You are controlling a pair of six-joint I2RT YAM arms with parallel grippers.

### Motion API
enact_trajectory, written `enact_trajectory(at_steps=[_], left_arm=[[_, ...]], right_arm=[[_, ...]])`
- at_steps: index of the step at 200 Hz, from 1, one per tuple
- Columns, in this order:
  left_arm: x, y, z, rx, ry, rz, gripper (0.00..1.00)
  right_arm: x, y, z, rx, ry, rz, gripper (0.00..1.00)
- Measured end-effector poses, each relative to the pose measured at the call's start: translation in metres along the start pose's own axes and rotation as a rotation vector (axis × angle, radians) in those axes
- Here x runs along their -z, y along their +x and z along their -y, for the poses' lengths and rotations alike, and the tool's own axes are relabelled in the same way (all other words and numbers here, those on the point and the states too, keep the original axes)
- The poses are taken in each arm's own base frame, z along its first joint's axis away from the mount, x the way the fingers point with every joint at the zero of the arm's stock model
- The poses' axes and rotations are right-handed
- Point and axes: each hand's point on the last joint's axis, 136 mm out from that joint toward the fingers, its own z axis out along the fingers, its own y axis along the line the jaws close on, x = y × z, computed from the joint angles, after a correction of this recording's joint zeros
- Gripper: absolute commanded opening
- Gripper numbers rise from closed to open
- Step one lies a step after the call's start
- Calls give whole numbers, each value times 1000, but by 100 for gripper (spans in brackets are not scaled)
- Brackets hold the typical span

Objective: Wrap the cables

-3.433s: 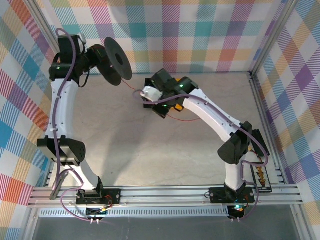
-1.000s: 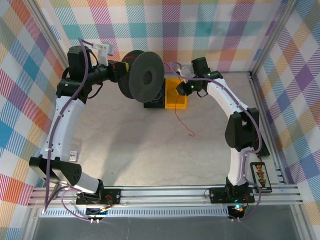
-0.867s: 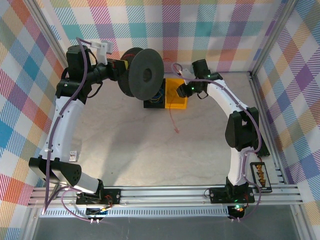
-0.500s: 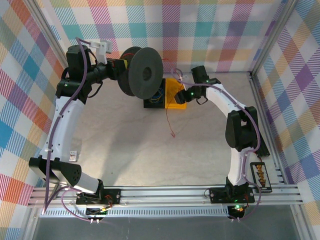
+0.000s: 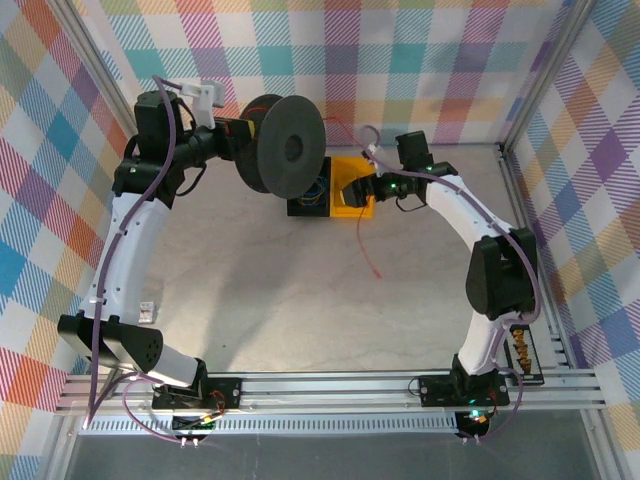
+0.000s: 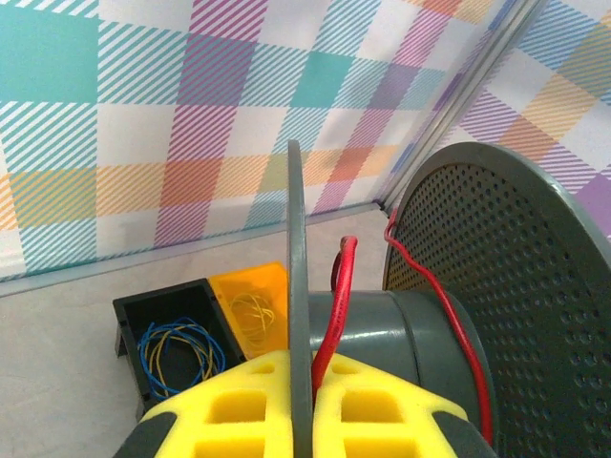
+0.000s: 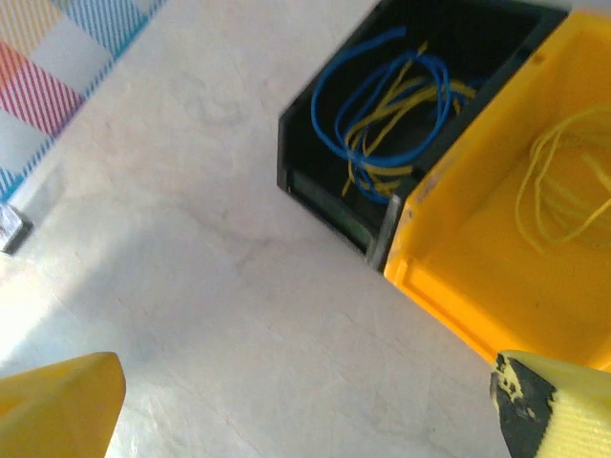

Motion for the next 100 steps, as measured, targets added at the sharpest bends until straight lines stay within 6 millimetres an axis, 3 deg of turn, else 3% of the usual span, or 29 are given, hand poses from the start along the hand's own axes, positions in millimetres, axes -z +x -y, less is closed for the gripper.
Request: enact_trajectory(at_steps=[30,100], left_arm=[[-2,2,6,-4,13,-6,0],[-5,5,12,-9,22,-16,0]], right_arm=[[17,-17,4,-32,34,63,99],[51,-65,47,-148,251,165,99]])
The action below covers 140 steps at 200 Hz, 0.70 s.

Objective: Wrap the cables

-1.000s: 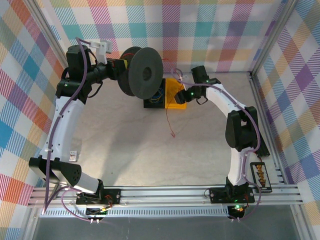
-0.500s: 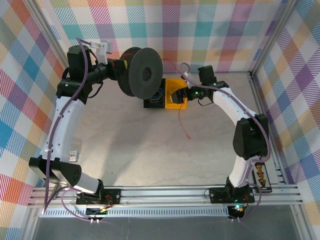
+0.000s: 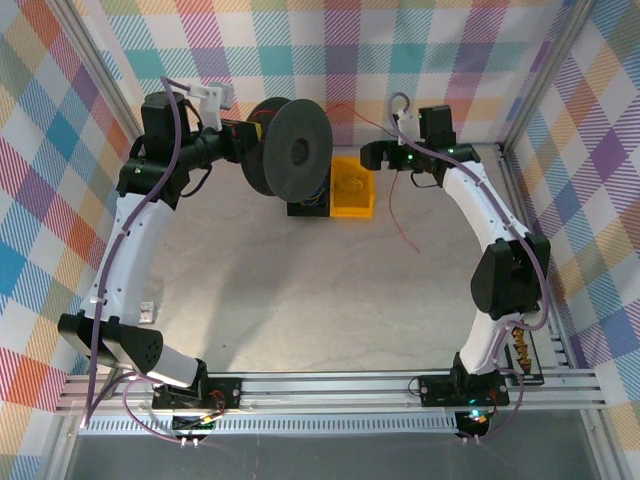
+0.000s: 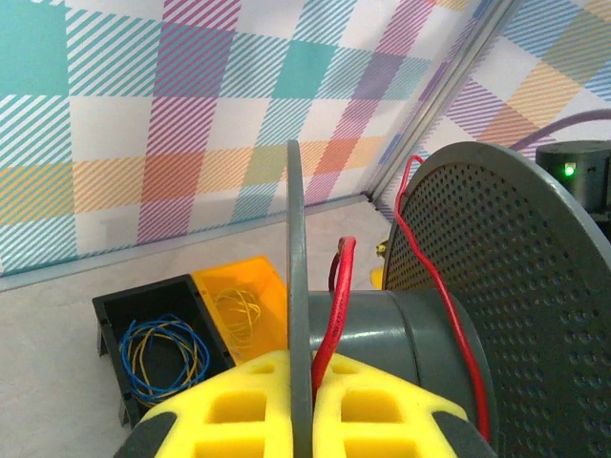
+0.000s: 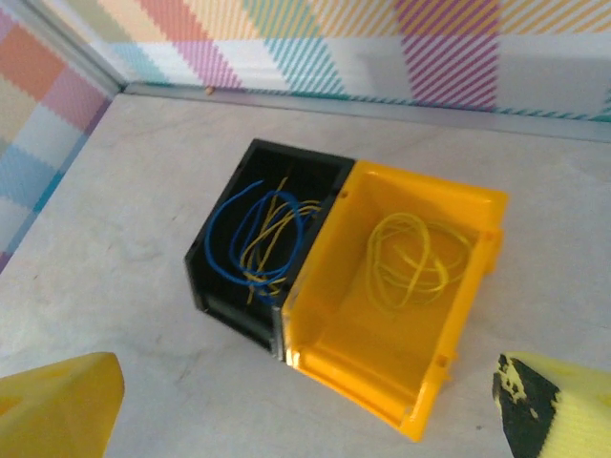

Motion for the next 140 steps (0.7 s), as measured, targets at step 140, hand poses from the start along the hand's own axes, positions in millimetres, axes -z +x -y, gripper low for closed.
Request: enact_trajectory(at_steps=[140], left_arm=[[0,3,-6,9,-37,-10,0]], right_arm=[[-4,121,22,10,18,-150,95]])
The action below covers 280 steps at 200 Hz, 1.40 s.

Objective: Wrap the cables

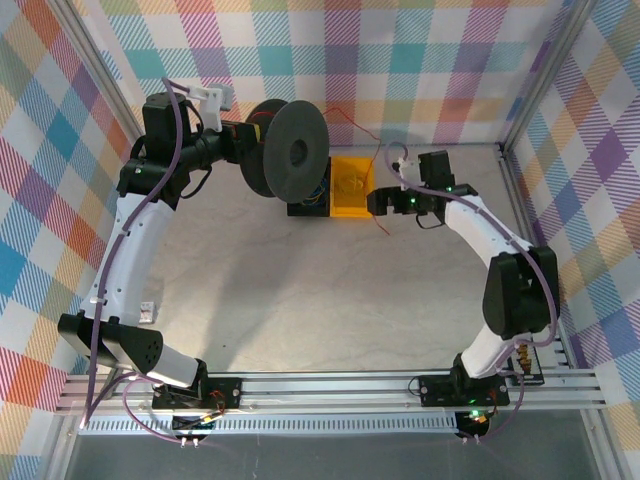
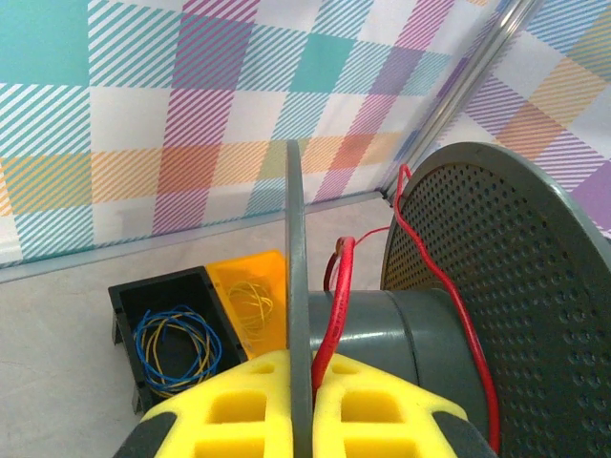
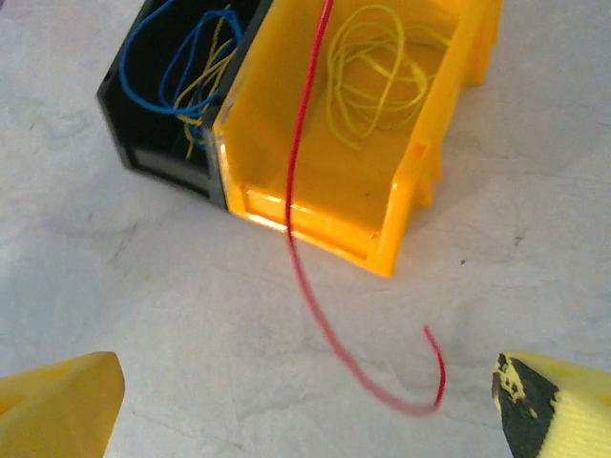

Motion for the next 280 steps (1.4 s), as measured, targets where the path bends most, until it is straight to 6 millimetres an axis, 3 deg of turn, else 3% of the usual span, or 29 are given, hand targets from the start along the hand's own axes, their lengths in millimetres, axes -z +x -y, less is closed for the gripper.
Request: enact_trajectory(at_steps=[52,110,176,205,231,267,280], left_arm=[[0,0,1,-1,2,1,0],[0,0,3,-1,10,-1,0],[2,-4,10,-4,34,4,0],[5,-10,15,1,54,17,0],[7,-14,19,5,66,26,0],[10,-18,21,2,67,38,0],[10,-19,20,5,60,41,0]], right_arm=[[-19,35,-1,64,-70,-38,85],[-46,50,13,63,-68,-83,82],[-59,27,16,66,-77,-80,71],[-66,28,18,52,-81,-112,66],[-70,32,18,39,-95,-142,52],[-70,37,16,41,-110,-156,0],[-68,43,15,37,-110,-162,0]])
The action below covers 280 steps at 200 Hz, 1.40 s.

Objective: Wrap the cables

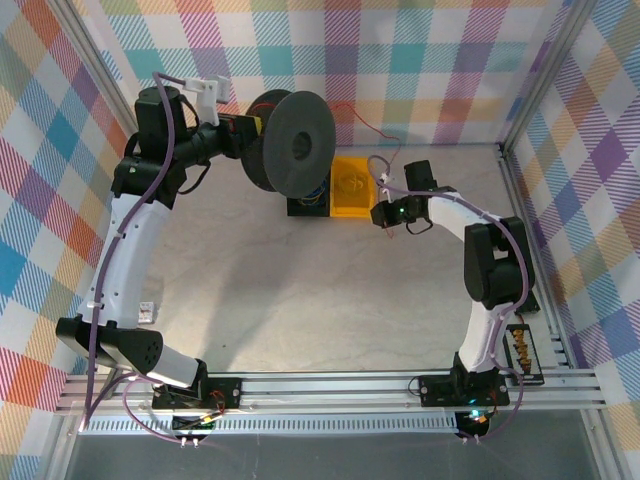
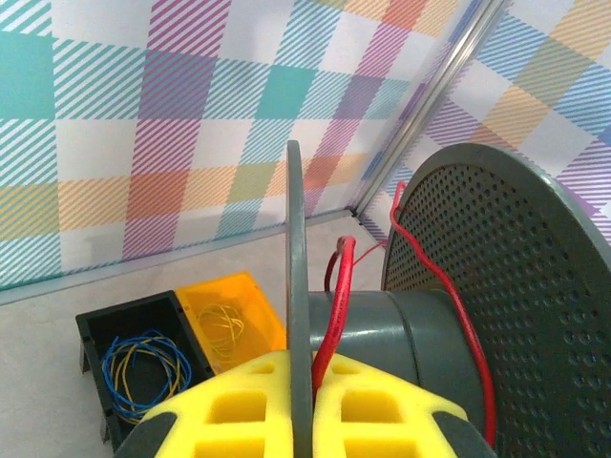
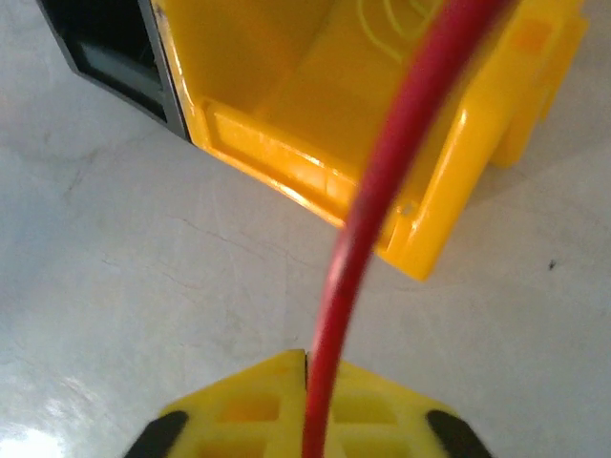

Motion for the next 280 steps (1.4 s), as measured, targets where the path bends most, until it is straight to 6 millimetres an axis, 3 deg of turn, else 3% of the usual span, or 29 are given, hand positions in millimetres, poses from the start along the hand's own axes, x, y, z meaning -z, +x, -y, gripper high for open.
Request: enact_trajectory(at_steps=[29,56,78,111,132,157,175,207,235,253,280], left_arm=[[0,-3,-10,49,-59,18,0],[3,-15,-29,131,-163,85,0],[5,-30,-43,198,-235,169,0],[0,-47,-74,318,-304,290,0],[-10,-42,-102,410,-348,314,0],[-24,-26,-129,488,-406,310,0],[-31,-14,-141,505,-453,293,0],[-43,7,-151,470,-544,240,0],[-59,38,-149,382,-627,124,0],[-71,59,-140,310,-658,36,0],[-85,86,-119,188,-660,-85,0]], right_arm=[[15,21,-11,-15,-1,-23,0],[33,29,-33,5,15,-49,0],[38,48,-69,57,10,-114,0],[39,107,-128,146,-15,-281,0],[49,132,-156,198,-16,-342,0],[64,147,-182,265,0,-364,0],[75,157,-215,349,-21,-384,0],[102,152,-300,521,-178,-321,0],[149,124,-369,654,-291,-191,0],[180,95,-397,716,-340,-82,0],[217,61,-420,818,-379,36,0]])
